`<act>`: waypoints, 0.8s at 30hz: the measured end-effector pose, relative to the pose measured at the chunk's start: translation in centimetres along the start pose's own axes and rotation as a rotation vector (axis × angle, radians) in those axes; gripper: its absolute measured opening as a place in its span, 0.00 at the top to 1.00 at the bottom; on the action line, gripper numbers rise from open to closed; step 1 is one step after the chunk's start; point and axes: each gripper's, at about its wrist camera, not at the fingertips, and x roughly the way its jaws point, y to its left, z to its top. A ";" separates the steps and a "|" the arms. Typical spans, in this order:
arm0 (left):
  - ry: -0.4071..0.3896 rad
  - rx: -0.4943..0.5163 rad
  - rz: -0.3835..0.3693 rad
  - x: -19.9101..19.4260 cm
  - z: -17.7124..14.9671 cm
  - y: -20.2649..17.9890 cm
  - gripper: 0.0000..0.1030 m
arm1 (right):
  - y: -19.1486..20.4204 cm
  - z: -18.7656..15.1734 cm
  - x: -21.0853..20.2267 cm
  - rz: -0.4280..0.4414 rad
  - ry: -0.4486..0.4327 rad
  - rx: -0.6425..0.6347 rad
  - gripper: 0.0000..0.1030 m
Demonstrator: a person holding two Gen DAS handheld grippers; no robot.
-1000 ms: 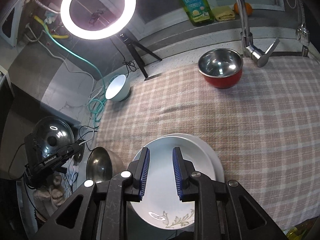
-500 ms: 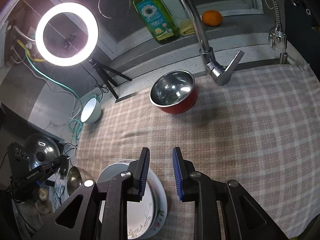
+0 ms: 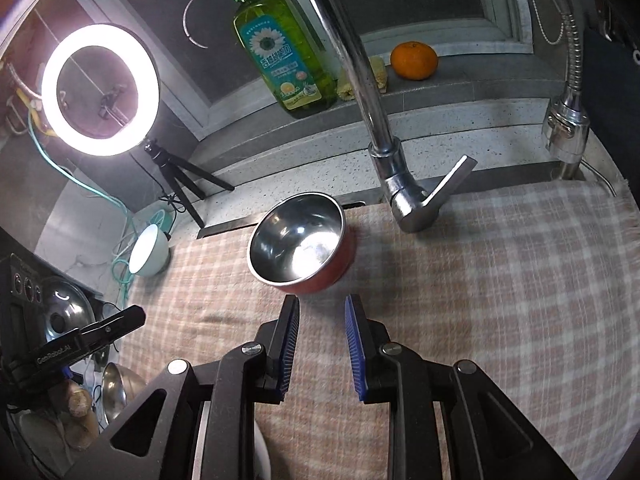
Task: Organize plates and bowls
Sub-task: 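Move the held steel bowl with both grippers toward the red bowl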
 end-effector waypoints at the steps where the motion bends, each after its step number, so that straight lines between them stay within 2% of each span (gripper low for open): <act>1: 0.004 0.006 0.006 0.5 0.3 -0.3 0.88 | -0.1 0.2 0.2 0.003 0.001 0.002 0.79; 8: 0.041 0.020 0.033 4.2 2.9 -1.8 0.88 | -1.3 1.7 2.6 0.020 0.013 0.062 0.79; 16: 0.109 -0.034 0.046 8.5 5.1 -1.1 0.88 | -1.9 2.8 5.1 0.049 0.043 0.120 0.79; 24: 0.118 -0.045 0.071 10.3 7.0 -1.0 0.88 | -3.1 3.7 7.2 0.072 0.072 0.217 0.79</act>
